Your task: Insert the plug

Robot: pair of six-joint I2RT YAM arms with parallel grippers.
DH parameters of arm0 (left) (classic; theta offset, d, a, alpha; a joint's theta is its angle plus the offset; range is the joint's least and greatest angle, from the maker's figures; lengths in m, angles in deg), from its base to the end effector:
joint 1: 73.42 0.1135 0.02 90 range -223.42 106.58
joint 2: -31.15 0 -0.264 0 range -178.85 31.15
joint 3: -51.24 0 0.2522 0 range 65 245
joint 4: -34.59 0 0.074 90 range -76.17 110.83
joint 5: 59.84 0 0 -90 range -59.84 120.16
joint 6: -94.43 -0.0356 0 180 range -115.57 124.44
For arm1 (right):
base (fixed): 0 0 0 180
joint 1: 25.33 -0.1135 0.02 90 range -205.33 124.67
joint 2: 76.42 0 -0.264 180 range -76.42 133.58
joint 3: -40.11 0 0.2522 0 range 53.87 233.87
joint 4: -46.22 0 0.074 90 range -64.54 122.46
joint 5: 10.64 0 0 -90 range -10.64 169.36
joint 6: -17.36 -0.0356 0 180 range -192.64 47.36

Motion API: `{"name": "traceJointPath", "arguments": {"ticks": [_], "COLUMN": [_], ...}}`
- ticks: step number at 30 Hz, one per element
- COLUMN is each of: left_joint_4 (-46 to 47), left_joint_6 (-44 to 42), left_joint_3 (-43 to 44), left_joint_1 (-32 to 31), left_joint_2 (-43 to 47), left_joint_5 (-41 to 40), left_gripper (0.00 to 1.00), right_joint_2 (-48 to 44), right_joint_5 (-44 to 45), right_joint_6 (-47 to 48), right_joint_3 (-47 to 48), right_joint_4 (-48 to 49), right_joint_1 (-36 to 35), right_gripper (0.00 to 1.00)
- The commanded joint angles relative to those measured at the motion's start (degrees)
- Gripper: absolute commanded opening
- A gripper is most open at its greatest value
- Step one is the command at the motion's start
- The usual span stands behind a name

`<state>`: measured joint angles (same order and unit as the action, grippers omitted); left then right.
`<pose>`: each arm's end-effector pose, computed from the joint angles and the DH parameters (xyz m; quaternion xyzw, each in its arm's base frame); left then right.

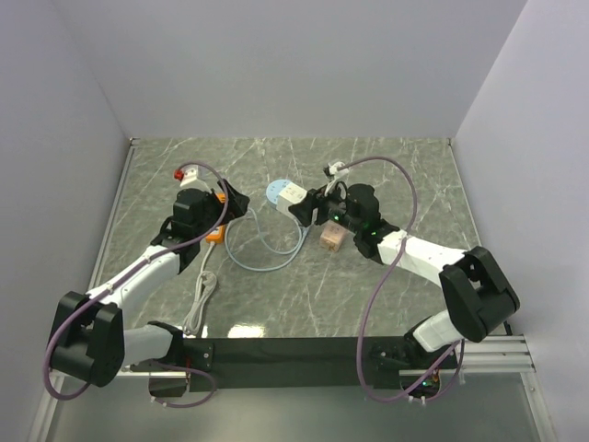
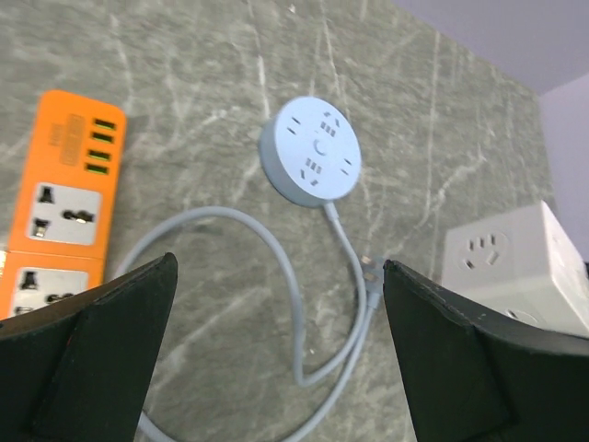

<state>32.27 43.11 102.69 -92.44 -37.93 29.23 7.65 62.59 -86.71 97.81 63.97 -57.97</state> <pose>0.2546 -0.0872 0.2463 -0.1444 0.8061 -0.2711 0.5059 0.2686 0.1842 0.2479 -0.2149 0.7250 0.3572 0.5483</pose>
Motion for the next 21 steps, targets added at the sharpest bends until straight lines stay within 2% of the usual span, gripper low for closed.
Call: {"name": "traceJointPath", "arguments": {"ticks": [1,5,15,21], "left_joint_4": [0.1,-2.6,-4.1,-6.2], "left_joint_6": [-1.1,0.1,2.9,3.6], "left_joint_3": [0.1,1.1,1.7,0.8], "left_joint_1": [0.7,0.9,3.6,3.8], "left_joint_2": [1.1,-1.1,-5.1,-6.3], "left_joint_5": [-5.7,-11.2,-14.4,-19.6], "left_gripper": [0.99,0.99,0.99,0.99], "right_joint_2": [0.1,2.1,9.0,10.9], "right_joint_5": [-2.4,-3.6,-7.3,-9.0], "right_joint_6": [-0.2,0.4,1.2,1.0], "right_joint_3": [4.9,6.9,14.2,16.6], "right_joint_4": [3.1,3.4,3.0,2.9], "right_joint_1": [0.3,0.3,0.3,0.4], "right_gripper": [0.01,0.01,0.01,0.01]}}
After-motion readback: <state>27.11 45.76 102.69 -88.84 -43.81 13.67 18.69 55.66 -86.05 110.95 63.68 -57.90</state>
